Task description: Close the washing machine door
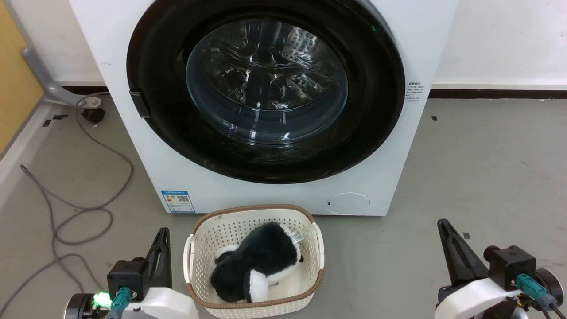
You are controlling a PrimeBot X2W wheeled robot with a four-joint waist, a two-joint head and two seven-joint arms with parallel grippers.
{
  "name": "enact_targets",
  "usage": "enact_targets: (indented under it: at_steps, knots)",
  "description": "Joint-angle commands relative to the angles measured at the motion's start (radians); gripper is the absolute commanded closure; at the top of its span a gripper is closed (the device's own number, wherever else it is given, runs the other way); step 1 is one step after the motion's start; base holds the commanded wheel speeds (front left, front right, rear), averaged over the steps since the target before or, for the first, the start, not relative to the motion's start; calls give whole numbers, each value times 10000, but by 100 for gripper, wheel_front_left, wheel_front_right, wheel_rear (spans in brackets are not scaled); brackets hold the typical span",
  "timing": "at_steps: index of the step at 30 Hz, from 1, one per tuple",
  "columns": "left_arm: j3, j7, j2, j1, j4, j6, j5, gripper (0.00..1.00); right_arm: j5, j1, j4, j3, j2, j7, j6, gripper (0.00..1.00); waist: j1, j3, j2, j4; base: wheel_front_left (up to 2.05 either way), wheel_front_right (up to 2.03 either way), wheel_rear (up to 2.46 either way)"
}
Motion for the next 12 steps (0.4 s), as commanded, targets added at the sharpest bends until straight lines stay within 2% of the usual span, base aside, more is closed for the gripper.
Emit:
enact_targets:
  at_steps: [1,12]
  knots:
    - [-17,59,1,-179,-59,-33,75,100,-112,-20,-95,22,30,81,-7,100,0,6,0,3,0,0,0]
    - [-47,263,1,-247,-130,-80,104,100,-249,-23,-249,49,33,286,-8,100,0,45,0,25,0,0,0]
